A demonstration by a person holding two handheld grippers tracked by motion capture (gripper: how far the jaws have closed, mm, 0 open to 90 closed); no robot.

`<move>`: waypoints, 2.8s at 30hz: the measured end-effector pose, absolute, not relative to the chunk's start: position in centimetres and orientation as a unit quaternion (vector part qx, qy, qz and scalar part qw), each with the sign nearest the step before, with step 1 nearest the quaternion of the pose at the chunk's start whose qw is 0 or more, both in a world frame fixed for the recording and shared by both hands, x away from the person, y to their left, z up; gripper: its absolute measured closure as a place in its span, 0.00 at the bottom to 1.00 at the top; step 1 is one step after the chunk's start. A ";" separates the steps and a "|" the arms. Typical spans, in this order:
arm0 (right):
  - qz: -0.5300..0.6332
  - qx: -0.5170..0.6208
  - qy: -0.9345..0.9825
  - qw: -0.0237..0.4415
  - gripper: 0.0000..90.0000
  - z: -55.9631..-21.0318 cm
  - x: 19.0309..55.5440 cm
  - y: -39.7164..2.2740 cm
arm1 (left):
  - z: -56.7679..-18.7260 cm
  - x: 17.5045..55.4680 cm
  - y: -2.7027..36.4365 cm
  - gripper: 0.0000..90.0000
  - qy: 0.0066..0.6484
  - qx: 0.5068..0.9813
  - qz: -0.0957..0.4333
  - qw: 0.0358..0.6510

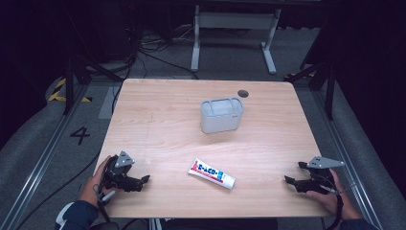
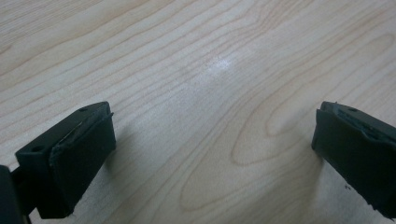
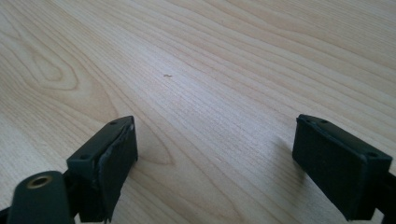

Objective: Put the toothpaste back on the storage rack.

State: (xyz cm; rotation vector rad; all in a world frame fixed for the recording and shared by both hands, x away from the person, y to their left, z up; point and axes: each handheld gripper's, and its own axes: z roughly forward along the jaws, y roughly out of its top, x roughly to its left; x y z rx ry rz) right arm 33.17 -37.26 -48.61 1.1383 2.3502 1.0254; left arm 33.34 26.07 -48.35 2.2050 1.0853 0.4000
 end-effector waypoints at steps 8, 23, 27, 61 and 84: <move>0.357 0.406 0.824 0.170 0.16 -48.6 33.2 -37.1 | -48.2 34.2 25.7 0.00 0.399 0.848 0.152 0.315; 0.331 0.404 0.838 0.156 0.19 -47.9 33.5 -37.0 | -48.3 34.2 25.8 0.00 0.389 0.851 0.142 0.323; 0.331 0.404 0.840 0.148 0.20 -47.7 33.4 -37.0 | -48.3 34.3 25.8 0.00 0.389 0.851 0.142 0.323; 0.352 0.334 0.864 0.139 0.31 -44.1 32.4 -32.8 | -48.3 34.2 25.9 0.01 0.383 0.854 0.144 0.322; 0.341 0.271 0.890 0.131 0.31 -43.1 33.2 -27.4 | -48.3 34.2 25.9 0.01 0.383 0.854 0.144 0.321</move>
